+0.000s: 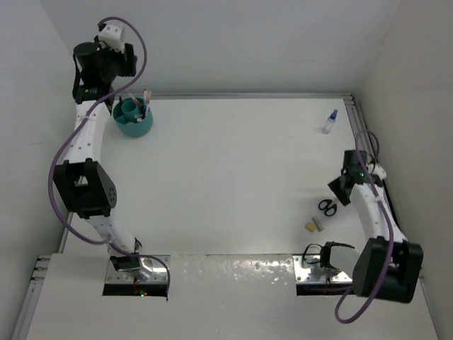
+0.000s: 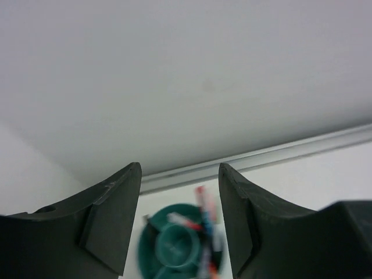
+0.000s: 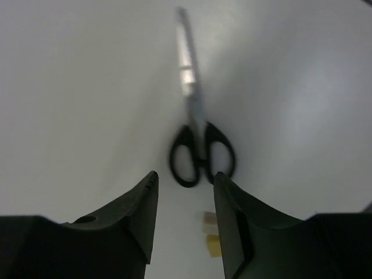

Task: Sort the stationery into containers
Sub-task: Place the scissors in the storage box, then pick up the scissors from the corner of the board.

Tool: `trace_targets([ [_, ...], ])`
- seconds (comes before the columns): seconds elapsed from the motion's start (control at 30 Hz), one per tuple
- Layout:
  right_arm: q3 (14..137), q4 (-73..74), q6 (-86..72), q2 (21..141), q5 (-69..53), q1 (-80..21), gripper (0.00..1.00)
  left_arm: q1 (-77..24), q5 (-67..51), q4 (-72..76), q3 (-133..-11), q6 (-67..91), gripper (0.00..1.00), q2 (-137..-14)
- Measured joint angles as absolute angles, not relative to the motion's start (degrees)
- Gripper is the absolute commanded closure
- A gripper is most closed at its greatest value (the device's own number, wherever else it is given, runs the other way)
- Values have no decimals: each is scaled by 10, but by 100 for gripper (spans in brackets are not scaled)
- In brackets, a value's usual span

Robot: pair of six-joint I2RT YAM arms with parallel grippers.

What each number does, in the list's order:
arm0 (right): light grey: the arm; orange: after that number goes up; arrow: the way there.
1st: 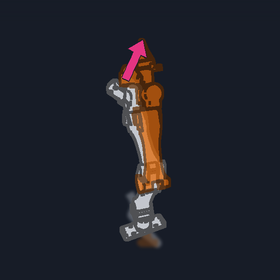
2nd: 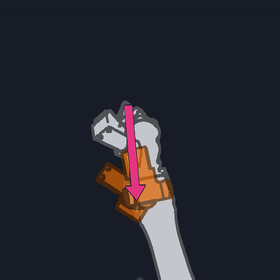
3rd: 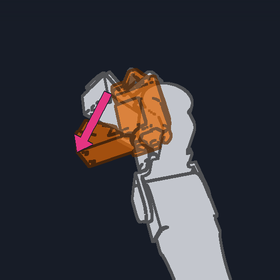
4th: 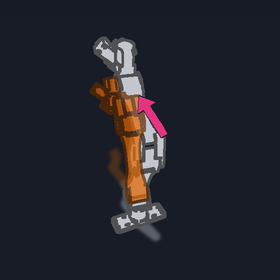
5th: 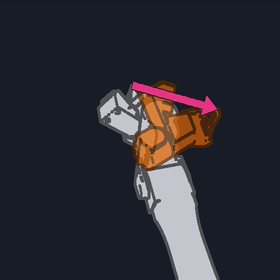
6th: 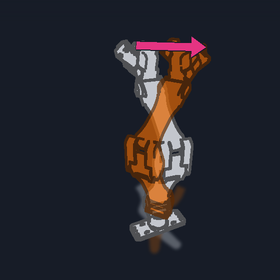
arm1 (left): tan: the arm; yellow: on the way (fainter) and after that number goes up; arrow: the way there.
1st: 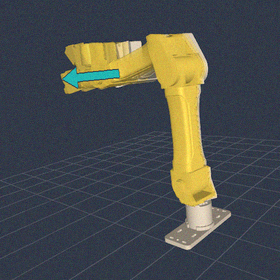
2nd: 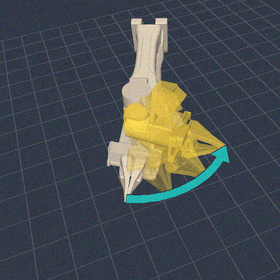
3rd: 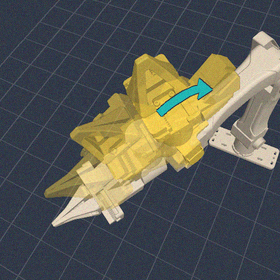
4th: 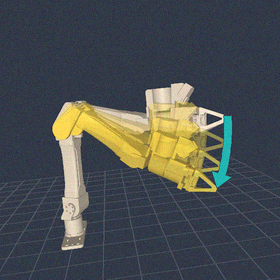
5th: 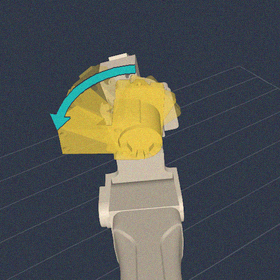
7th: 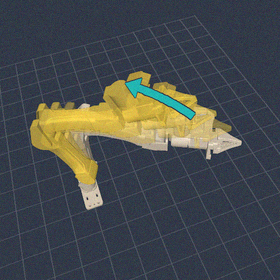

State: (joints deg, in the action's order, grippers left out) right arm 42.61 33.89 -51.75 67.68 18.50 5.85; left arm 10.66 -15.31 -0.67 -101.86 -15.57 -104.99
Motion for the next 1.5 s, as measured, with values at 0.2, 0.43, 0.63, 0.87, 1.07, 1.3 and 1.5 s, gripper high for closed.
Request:
trace_targets([
  [0.2,325,403,-616,593,175,171,63,50,-212,-130,-1039,-119,53,-1011],
  [0.43,316,376,-637,616,165,197,66,53,-228,-236,-1039,-68,54,-1059],
  [0.63,293,346,-633,664,139,196,66,53,-231,-260,-1039,-55,53,-1064],
  [0.87,265,321,-633,692,134,197,68,53,-234,-262,-1039,-46,54,-1064],
  [1.07,268,294,-630,716,139,197,70,53,-235,-262,-1039,-42,54,-1064],
  [1.3,259,248,-632,722,151,197,98,53,-238,-262,-1039,-41,53,-1064],
  [1.5,248,207,-622,710,149,196,100,52,-239,-265,-1039,-41,53,-1064],
])
